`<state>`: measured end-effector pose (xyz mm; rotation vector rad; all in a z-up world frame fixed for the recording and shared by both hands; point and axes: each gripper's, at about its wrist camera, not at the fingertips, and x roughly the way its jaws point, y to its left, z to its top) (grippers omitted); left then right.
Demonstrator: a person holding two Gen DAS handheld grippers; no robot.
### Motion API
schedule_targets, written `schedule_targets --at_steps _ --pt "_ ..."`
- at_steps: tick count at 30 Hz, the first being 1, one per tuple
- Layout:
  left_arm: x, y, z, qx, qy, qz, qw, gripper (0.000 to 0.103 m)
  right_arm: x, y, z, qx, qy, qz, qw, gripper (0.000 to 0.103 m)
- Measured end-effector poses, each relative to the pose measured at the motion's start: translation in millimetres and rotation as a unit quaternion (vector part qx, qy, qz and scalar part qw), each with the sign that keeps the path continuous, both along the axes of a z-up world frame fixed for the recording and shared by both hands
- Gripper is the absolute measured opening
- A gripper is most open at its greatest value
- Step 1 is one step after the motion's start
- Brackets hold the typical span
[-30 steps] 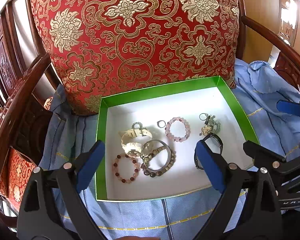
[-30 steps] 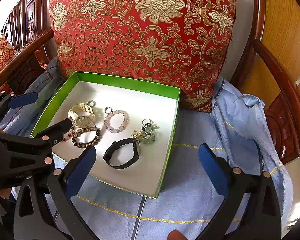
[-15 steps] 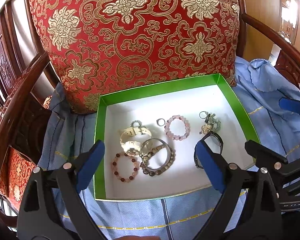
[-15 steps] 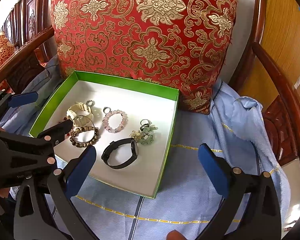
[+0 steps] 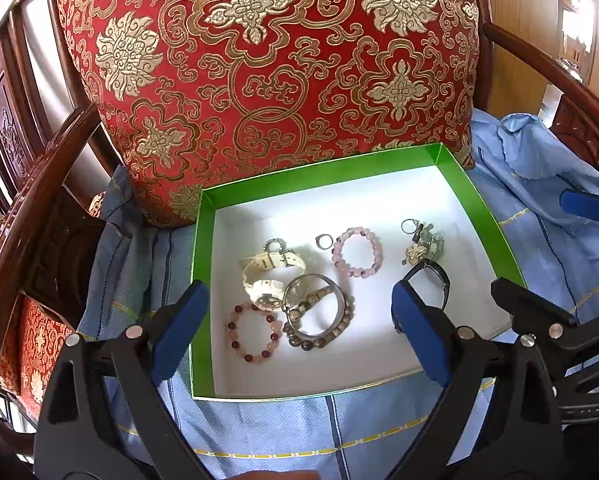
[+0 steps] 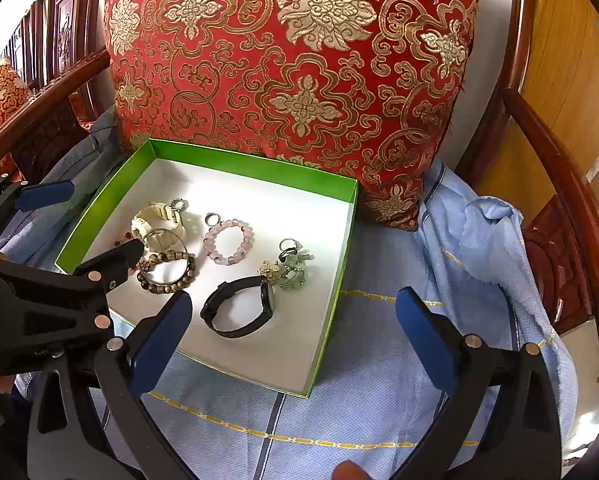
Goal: Organize jewelry
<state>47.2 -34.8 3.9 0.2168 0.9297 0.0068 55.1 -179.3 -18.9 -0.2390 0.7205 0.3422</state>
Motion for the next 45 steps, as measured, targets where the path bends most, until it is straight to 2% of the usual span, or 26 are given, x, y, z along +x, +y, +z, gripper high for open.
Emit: schedule_targets --at_steps 45 --pt "-0.6 0.3 -1.4 0.017 0.001 0.001 0.9999 0.093 -0.9 3.0 -1.3 -0.018 -0.013 0.003 1.000 0.099"
